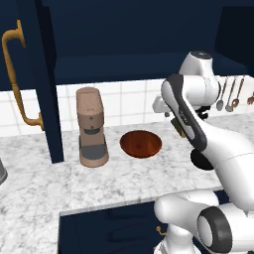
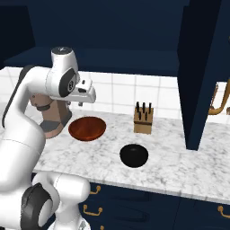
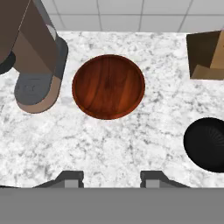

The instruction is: Pick up the bowls on the counter and stack them on top of one another in the open cabinet. Place the smaller bowl on top of the larger bowl.

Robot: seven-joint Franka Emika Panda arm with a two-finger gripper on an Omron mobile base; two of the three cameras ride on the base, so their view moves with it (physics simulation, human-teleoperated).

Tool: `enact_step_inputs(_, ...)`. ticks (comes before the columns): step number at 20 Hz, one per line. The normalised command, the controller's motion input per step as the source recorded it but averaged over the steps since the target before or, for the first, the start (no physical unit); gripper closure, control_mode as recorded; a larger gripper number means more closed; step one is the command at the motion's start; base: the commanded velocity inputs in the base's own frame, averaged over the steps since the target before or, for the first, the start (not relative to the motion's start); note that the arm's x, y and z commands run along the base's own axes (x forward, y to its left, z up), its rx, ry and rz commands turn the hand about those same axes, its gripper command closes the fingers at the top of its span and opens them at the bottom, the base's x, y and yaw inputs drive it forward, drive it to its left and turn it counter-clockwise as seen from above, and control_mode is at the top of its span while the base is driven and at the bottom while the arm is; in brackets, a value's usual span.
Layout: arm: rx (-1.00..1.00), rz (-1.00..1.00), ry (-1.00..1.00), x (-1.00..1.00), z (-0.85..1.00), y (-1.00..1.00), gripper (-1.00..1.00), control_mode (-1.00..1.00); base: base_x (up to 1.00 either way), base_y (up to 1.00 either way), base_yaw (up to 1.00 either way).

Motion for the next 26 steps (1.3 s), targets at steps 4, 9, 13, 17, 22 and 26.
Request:
enact_step_inputs(4,0.00,0.00,-0.04,0.00,0.00,0.00,-1.00,-1.00,0.00,0.00,0.00)
enact_step_inputs(9,0.02,-0.23,0.06,-0.15,-0.34,-0.64,-1.00,-1.00,0.00,0.00,0.00)
enact_step_inputs(13,0.02,-0.55,0.10,0.00,-0.66,-1.00,-1.00,-1.00,0.00,0.00,0.00)
enact_step_inputs(17,0.06,-0.53,0.09,0.00,-0.61,-1.00,-1.00,-1.00,0.00,0.00,0.00)
enact_step_inputs(22,0.20,-0.47,0.15,0.00,-0.48,-1.00,-1.00,-1.00,0.00,0.00,0.00)
enact_step_inputs(26,0.17,-0.30,0.14,0.00,-0.39,-0.91,-1.00,-1.00,0.00,0.00,0.00)
